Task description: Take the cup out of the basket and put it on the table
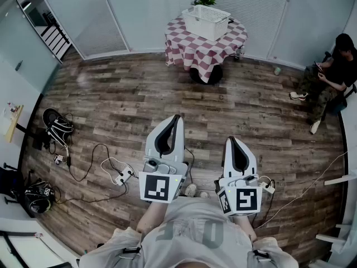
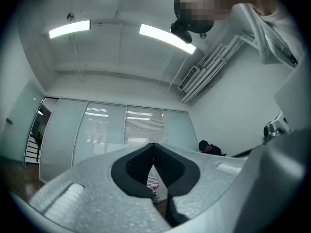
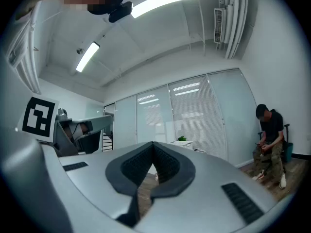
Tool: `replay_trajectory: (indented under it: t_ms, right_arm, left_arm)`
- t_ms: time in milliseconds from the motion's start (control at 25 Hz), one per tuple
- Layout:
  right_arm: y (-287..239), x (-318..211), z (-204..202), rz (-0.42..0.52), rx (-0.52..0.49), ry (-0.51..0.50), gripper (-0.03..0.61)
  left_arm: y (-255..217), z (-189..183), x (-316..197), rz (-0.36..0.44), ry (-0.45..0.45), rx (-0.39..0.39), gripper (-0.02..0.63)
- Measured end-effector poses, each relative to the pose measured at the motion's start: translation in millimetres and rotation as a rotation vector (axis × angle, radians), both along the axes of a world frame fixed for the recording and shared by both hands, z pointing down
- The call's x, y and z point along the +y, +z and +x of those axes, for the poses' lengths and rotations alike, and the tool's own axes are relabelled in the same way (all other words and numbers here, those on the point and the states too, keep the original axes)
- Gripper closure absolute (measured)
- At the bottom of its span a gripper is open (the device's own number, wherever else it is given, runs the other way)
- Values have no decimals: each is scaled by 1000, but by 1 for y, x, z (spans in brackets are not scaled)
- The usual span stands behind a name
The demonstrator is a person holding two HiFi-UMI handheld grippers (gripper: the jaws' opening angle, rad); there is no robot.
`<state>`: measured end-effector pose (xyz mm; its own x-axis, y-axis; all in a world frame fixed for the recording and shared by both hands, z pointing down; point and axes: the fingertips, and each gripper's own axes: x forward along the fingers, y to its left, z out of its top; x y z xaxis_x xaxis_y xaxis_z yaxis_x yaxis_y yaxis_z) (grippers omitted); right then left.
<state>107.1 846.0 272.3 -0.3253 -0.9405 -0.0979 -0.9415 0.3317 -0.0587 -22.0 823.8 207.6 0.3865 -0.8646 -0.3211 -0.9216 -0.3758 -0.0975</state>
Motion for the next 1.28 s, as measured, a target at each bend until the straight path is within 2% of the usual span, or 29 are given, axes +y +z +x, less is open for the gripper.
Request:
replay_trajectory:
  t_ms: [600,1000,1280]
  right_arm:
    - [-6,6,11,41,-35,9,569]
    - [35,11,61,-49,23,9,569]
    - [48,-17,57,-68,51,-29,569]
  left_arm:
    - [3,-3,-4,3,-15,-3,609]
    - [29,24,3,-34,-64,-44,609]
    - [42,14,-30,-50,-89,-22,609]
